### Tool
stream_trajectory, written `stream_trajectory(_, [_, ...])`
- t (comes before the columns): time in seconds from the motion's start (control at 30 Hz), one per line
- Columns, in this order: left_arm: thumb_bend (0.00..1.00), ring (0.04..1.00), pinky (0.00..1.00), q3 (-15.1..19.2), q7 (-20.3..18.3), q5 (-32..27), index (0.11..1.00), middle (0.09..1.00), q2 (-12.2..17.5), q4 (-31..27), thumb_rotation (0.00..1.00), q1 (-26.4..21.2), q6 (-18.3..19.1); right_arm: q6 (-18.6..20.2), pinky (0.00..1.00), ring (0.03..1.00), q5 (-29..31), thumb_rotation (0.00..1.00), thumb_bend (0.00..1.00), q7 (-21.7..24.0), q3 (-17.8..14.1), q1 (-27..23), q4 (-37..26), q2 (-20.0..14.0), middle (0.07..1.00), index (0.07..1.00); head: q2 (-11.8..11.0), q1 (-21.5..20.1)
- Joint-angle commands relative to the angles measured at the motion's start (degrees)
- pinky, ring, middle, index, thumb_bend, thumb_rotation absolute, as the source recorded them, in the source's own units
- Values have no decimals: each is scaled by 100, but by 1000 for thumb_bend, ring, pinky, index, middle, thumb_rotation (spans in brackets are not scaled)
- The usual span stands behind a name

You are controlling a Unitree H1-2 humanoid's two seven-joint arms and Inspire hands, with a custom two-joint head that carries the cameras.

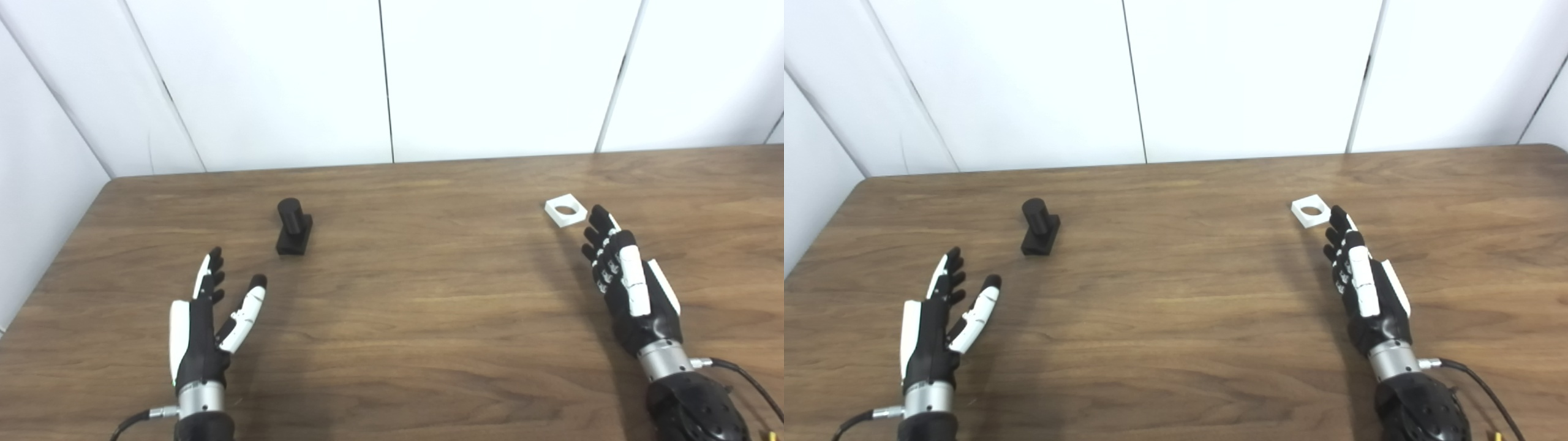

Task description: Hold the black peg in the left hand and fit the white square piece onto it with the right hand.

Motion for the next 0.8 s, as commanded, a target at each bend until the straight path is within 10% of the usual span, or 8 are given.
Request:
stream_trajectory(0.0, [656, 910, 844, -51, 91, 425, 942, 944, 11, -246, 575, -264, 288, -287, 1000, 1000, 88, 970, 532, 122, -7, -99, 31, -37, 1000, 980, -40, 24])
stream_trajectory(0.27, [770, 927, 821, -296, 182, 1289, 933, 948, 5, -117, 405, -643, 862, -331, 1000, 1000, 33, 984, 538, 79, 38, -62, 48, -67, 1000, 985, -114, 81])
stream_trajectory(0.77, [813, 962, 833, -640, -66, 2142, 877, 936, 451, 849, 450, -1382, 1052, -416, 1000, 1000, 92, 979, 534, 71, 70, -89, 171, 7, 1000, 987, -199, 154])
